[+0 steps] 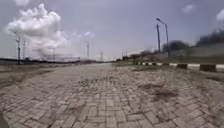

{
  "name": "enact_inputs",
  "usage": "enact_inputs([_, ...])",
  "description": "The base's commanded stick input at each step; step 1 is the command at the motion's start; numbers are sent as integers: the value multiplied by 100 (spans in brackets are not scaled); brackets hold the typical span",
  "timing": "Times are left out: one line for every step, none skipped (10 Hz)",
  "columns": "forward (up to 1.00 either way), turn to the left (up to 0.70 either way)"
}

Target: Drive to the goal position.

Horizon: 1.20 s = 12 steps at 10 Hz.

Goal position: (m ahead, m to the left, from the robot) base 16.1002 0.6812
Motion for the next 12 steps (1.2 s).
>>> enact_inputs([100, 0])
enact_inputs([100, 0])
enact_inputs([100, 0])
enact_inputs([100, 11])
enact_inputs([100, 21])
enact_inputs([100, 31])
enact_inputs([100, 36])
enact_inputs([100, 10])
enact_inputs([100, 0])
enact_inputs([100, 0])
enact_inputs([100, 0])
enact_inputs([100, 0])
